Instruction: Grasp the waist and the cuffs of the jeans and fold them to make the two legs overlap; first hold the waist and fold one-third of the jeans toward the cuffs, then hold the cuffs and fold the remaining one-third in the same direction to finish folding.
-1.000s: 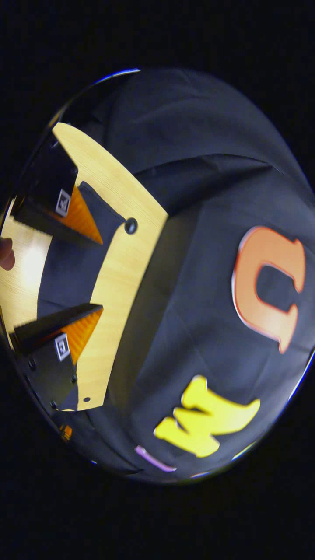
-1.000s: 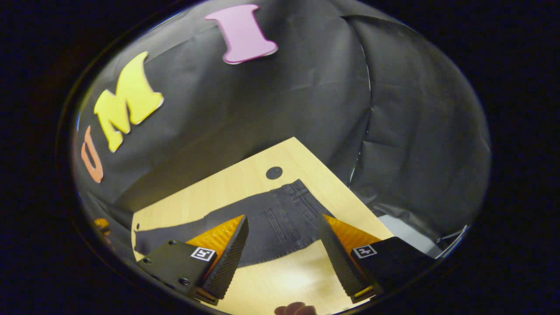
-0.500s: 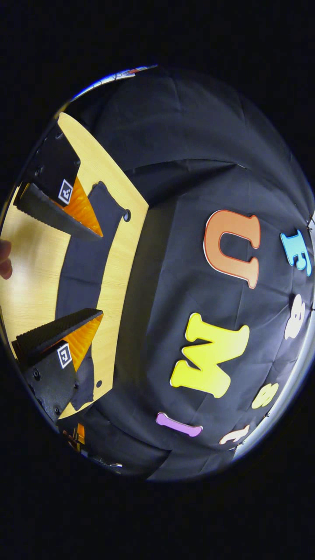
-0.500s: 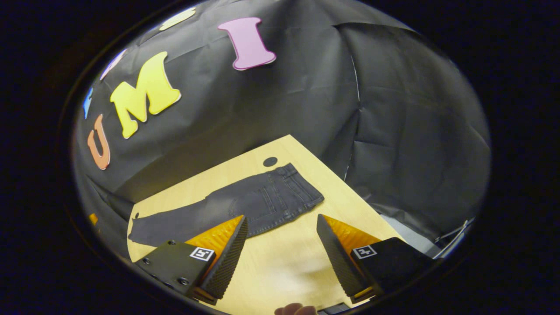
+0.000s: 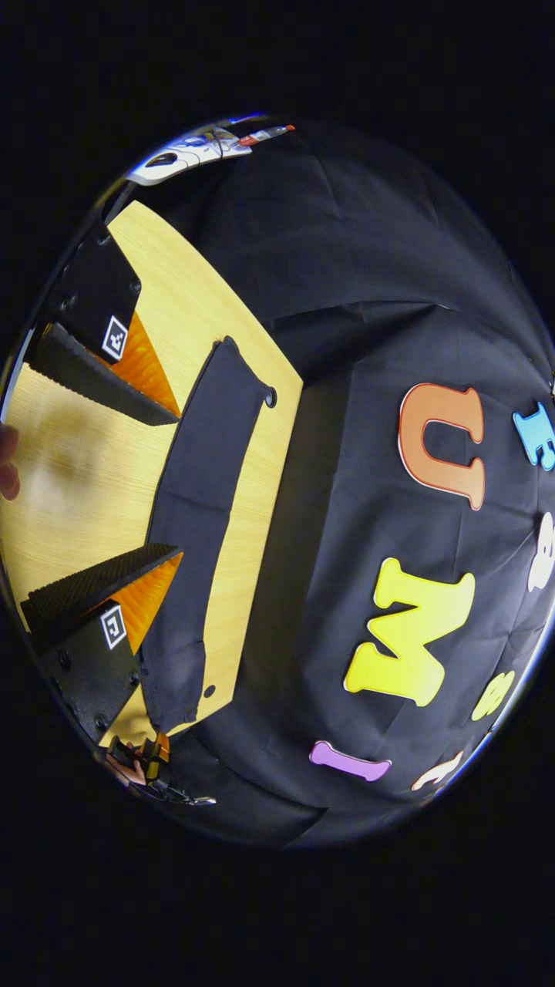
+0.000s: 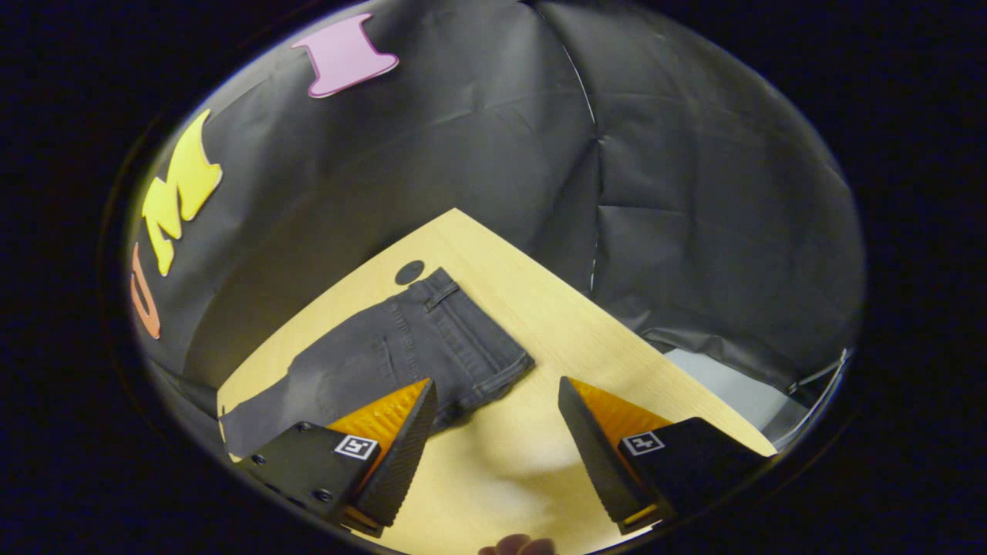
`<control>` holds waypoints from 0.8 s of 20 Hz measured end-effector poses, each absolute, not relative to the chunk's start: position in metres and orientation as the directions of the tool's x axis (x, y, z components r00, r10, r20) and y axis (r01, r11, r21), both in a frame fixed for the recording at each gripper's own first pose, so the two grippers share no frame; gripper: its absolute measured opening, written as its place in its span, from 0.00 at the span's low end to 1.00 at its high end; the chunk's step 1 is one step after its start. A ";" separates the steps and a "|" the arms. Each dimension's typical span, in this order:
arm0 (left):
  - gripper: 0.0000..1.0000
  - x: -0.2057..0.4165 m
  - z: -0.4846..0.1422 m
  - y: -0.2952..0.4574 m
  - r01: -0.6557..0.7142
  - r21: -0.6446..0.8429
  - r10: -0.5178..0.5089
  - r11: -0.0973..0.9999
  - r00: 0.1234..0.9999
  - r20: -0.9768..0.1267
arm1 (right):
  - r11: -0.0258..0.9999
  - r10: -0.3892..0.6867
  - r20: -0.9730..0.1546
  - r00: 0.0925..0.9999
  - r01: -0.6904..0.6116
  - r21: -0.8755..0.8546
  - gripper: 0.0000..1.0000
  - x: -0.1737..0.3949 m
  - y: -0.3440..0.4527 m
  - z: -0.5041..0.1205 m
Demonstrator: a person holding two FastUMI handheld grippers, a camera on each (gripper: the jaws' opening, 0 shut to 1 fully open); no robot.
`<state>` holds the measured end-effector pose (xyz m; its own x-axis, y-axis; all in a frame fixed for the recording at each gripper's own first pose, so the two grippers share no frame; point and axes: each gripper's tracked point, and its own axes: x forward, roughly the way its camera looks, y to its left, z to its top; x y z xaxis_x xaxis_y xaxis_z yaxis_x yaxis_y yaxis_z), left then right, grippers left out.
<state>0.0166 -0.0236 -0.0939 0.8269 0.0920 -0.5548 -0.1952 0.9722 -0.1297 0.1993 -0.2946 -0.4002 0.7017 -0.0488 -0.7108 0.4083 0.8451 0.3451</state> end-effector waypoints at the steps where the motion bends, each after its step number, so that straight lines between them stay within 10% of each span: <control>1: 0.99 0.017 -0.095 -0.024 -0.203 -0.131 0.095 0.970 0.820 -0.564 | 0.847 -0.058 -0.714 0.698 0.412 0.335 0.99 0.207 -0.296 -0.407; 16: 0.99 0.012 -0.113 -0.015 -0.276 -0.153 0.124 0.949 0.771 -0.625 | 0.905 -0.016 -0.687 0.727 0.302 0.299 0.96 0.239 -0.289 -0.411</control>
<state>0.0119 -0.0153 -0.1128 0.7709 0.1237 -0.6248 -0.2760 0.9489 -0.1527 0.2386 -0.2894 -0.4113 0.7269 -0.0157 -0.6865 0.3022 0.9051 0.2993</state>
